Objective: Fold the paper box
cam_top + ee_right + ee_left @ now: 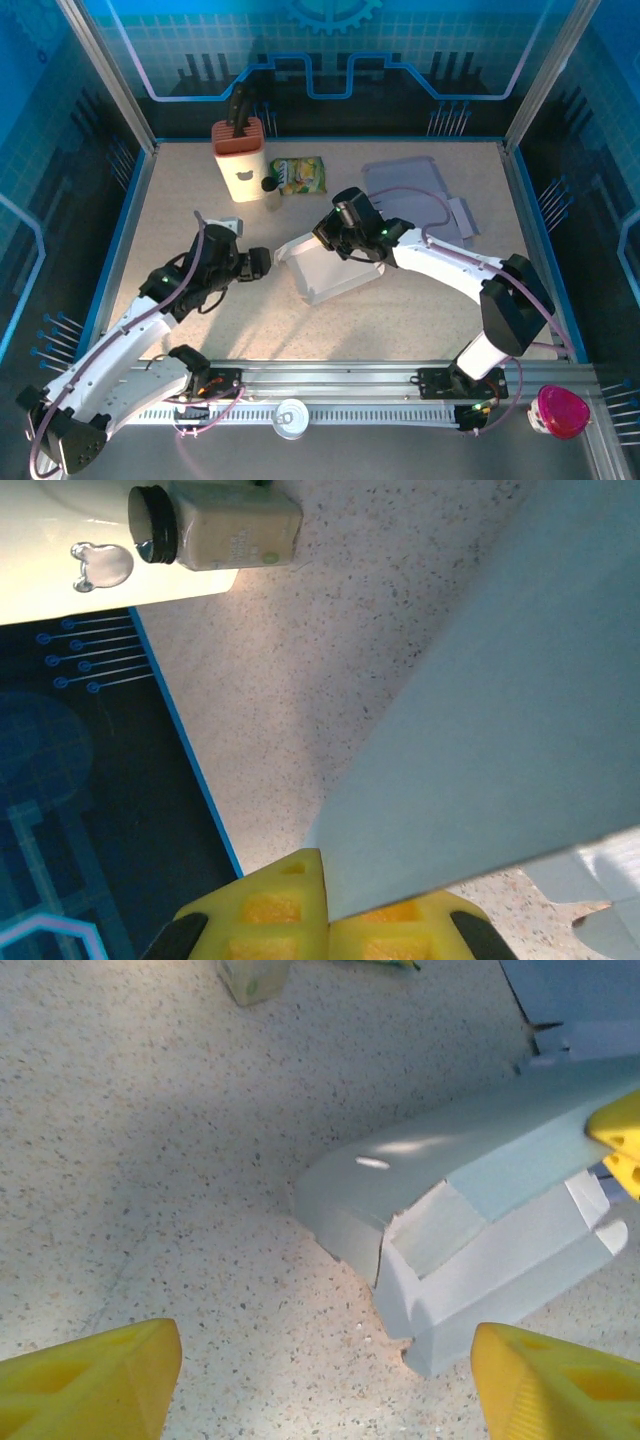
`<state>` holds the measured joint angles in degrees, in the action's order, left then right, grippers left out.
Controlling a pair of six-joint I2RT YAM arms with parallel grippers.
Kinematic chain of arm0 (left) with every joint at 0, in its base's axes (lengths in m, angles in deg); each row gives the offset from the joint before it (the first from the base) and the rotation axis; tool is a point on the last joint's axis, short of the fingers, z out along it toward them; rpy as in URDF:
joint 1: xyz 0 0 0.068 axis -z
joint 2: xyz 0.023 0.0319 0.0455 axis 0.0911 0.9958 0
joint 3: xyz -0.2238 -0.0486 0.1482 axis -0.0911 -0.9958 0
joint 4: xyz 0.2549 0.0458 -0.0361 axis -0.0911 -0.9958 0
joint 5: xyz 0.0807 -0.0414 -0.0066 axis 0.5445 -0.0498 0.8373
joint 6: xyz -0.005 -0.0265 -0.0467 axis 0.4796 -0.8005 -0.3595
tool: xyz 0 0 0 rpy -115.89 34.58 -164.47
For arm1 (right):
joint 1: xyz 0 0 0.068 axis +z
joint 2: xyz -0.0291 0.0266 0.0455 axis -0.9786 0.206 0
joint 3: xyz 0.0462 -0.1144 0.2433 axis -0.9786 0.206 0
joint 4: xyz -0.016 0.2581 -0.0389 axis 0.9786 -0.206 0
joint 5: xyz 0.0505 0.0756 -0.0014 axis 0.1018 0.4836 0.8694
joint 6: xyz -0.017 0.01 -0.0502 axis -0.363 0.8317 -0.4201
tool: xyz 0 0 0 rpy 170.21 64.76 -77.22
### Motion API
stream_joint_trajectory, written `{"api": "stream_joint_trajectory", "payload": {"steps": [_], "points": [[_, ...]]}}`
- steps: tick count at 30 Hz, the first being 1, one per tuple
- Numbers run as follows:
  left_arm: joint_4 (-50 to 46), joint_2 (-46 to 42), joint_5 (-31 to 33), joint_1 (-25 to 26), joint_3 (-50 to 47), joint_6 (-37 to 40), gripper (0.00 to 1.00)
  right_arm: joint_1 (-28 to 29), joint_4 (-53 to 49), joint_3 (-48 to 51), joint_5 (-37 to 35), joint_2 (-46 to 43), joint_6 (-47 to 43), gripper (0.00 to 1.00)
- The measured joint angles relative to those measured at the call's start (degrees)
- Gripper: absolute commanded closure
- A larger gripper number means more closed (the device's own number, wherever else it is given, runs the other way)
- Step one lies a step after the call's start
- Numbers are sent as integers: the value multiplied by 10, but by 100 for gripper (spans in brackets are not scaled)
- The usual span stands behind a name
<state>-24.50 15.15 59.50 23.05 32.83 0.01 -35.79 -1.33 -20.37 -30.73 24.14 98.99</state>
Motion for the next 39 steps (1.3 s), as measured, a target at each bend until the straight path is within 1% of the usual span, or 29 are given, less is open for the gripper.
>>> {"api": "stream_joint_trajectory", "payload": {"steps": [3,6,10,14,18,20,25,27,28,31,32,33,34,35,36,38,39], "points": [[20,5,-11,0,-28,18,27,-3,34,5,10,0,0,100],[46,16,1,17,-53,31,23,-5,54,5,16,0,0,100],[102,29,55,72,-94,62,21,-7,53,5,26,0,0,100],[153,50,122,82,-105,95,21,-9,49,5,33,0,1,100],[208,96,165,82,-105,129,23,-12,47,5,42,0,5,100],[228,127,177,82,-105,145,28,-13,47,4,45,0,5,100],[252,188,197,83,-102,179,32,-13,43,3,55,0,7,100],[259,195,204,83,-102,191,40,-13,41,3,57,0,9,100],[262,197,207,83,-101,196,48,-13,40,3,57,0,10,100],[272,209,210,83,-90,210,76,-14,37,3,57,0,12,100],[275,214,210,83,-86,213,83,-15,37,3,58,0,13,100],[275,219,209,83,-82,217,87,-17,37,3,59,0,14,100],[274,223,206,83,-77,219,92,-18,37,3,60,0,13,97],[271,226,204,83,-73,217,98,-20,37,3,59,0,13,85],[266,229,200,83,-68,215,100,-22,37,3,61,-1,11,75],[245,233,194,83,-54,196,100,-24,52,13,58,-10,4,54],[235,233,190,83,-48,185,100,-24,65,24,52,-19,3,48]]}}
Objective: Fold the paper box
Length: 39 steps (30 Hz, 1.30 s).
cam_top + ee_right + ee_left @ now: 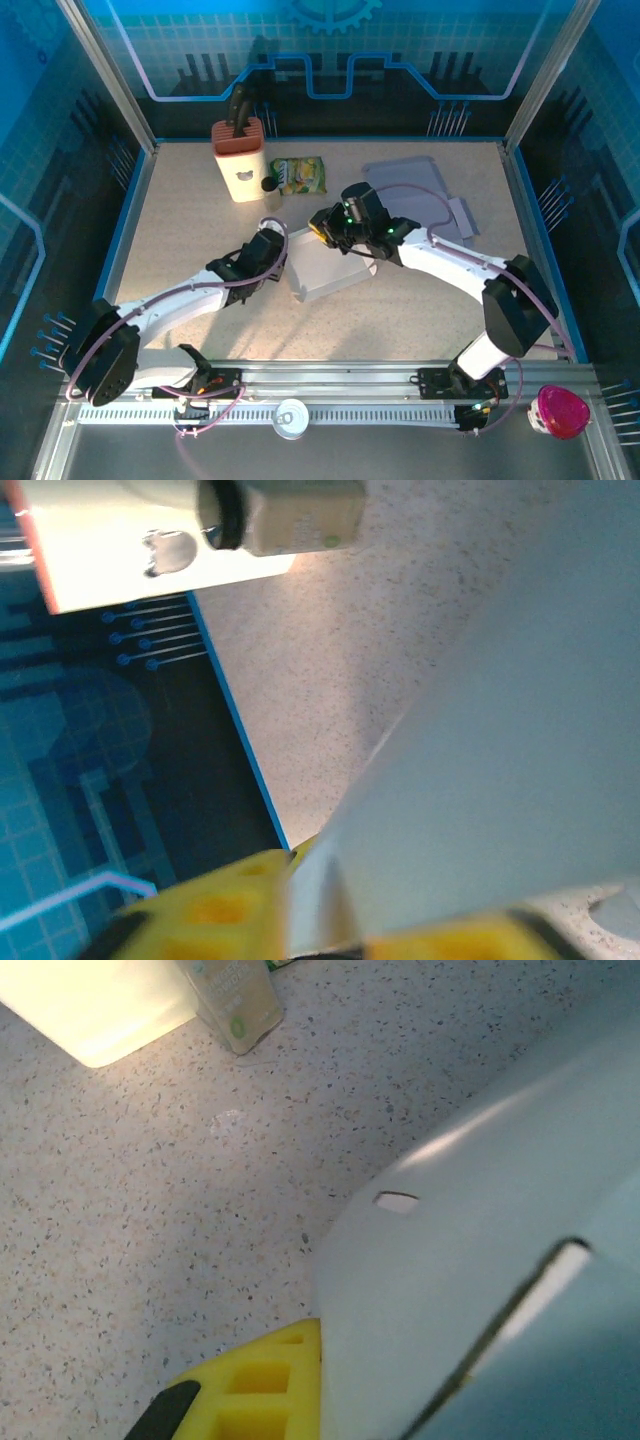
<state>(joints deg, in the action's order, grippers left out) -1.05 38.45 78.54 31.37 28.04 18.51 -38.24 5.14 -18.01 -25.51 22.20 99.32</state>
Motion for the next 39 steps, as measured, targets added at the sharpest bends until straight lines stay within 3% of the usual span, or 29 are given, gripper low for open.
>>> {"api": "stream_joint_trajectory", "payload": {"steps": [3,8,17,22,25,29,39], "points": [[-26,-6,-17,0,6,-44,100,1,57,63,-24,-53,-10,32],[-76,-31,-46,1,6,-130,100,32,151,155,-91,-126,-11,25],[-119,-59,-62,12,6,-225,100,133,268,233,-232,-132,49,44],[-132,-66,-67,13,6,-243,100,135,296,232,-270,-108,73,55],[-133,-71,-74,15,6,-252,100,133,297,229,-279,-93,87,68],[-139,-72,-83,16,6,-257,100,130,300,228,-286,-86,92,64],[-147,-85,-116,23,6,-268,100,108,313,213,-283,-73,92,86]]}}
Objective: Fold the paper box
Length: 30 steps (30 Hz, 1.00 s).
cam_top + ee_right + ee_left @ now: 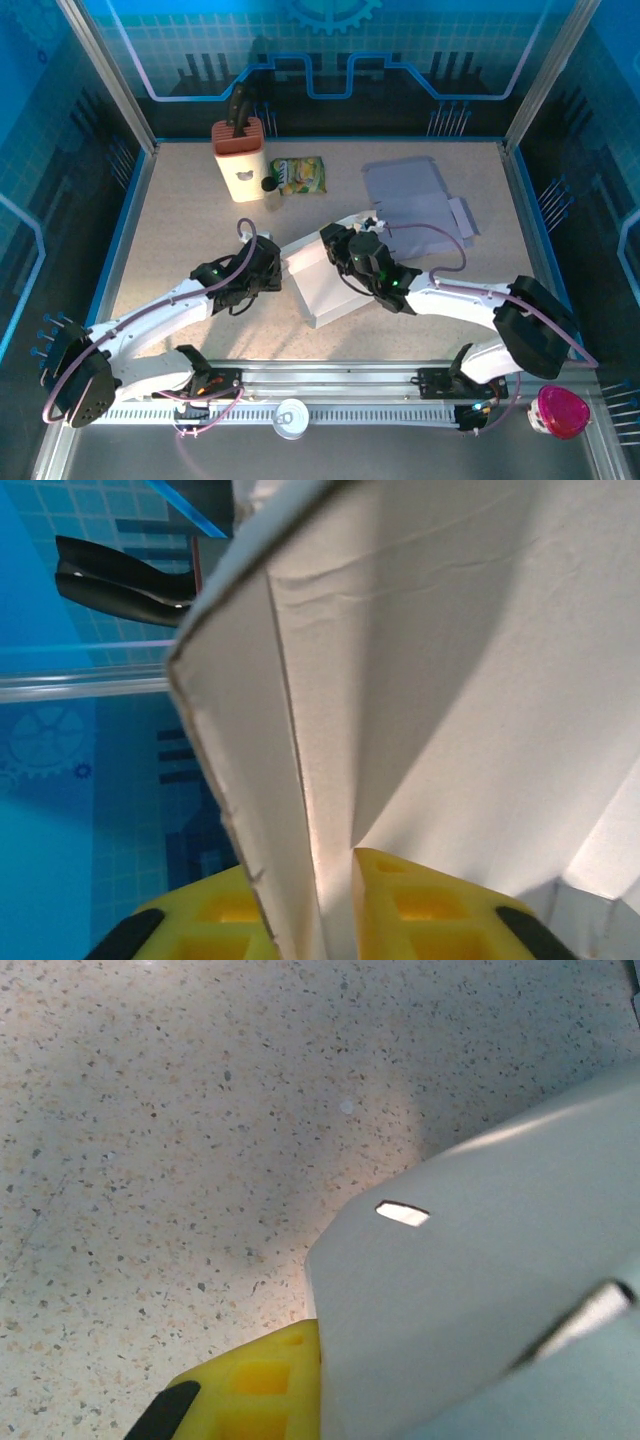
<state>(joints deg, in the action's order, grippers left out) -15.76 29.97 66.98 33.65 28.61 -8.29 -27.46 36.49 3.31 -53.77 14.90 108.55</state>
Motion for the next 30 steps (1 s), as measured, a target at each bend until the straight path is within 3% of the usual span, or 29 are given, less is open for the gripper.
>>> {"api": "stream_joint_trajectory", "payload": {"steps": [4,9,12,13,15,22,30], "points": [[-7,0,-4,0,0,0,100,-1,11,-9,2,18,5,100],[-14,-2,-5,0,0,0,100,-2,15,-9,6,24,14,100],[-16,-11,-8,0,0,2,61,-2,22,-9,7,25,17,100],[-16,-19,-11,0,0,0,54,-3,25,-8,7,27,20,100],[-19,-40,-16,0,0,-2,50,-7,36,-6,8,33,26,100],[-59,-143,-47,-15,16,-17,47,-23,127,33,15,92,57,100],[-56,-169,-155,-155,23,-30,51,-24,186,39,21,123,78,100]]}}
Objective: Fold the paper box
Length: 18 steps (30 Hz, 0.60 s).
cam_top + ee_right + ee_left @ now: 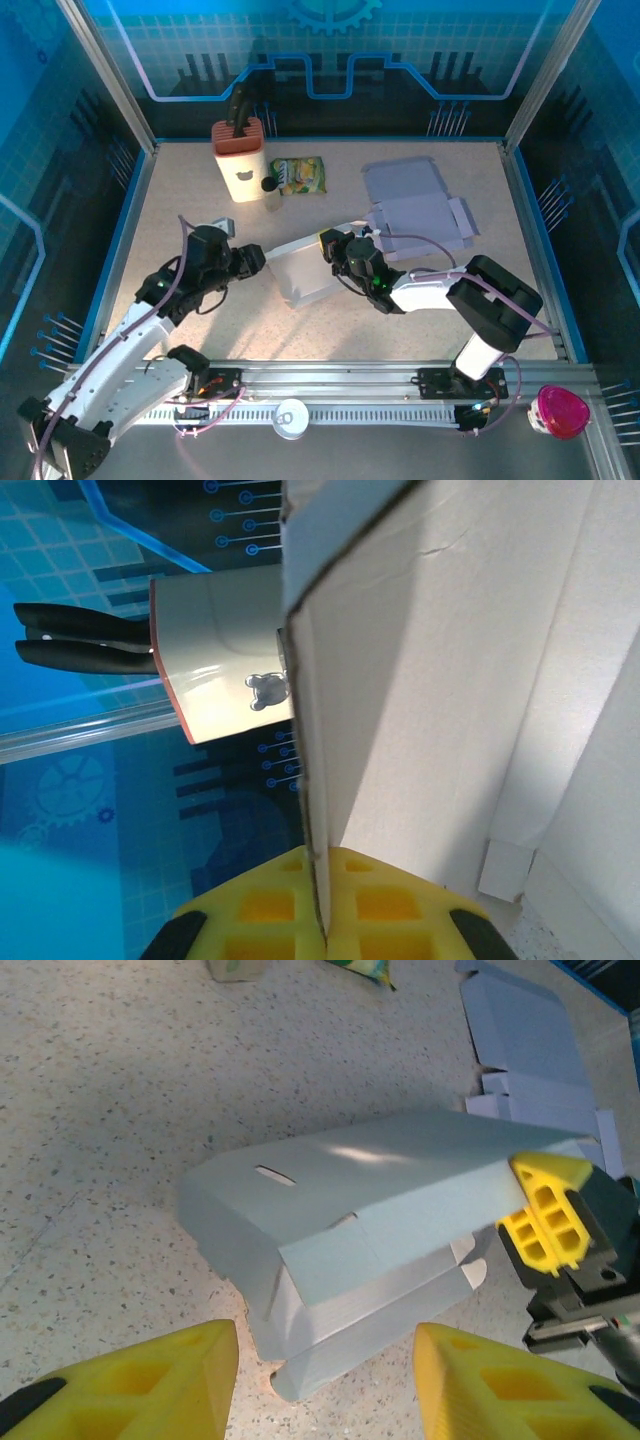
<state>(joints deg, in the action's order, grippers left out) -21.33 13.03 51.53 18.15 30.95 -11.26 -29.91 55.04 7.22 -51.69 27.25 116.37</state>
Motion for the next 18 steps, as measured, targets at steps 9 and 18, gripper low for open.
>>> {"api": "stream_joint_trajectory", "payload": {"steps": [9,18], "points": [[48,48,-101,-122,-24,0,57,-1,-68,5,7,-51,1,100],[57,-16,-44,66,-26,52,47,-12,-340,-57,28,-165,15,100]]}}
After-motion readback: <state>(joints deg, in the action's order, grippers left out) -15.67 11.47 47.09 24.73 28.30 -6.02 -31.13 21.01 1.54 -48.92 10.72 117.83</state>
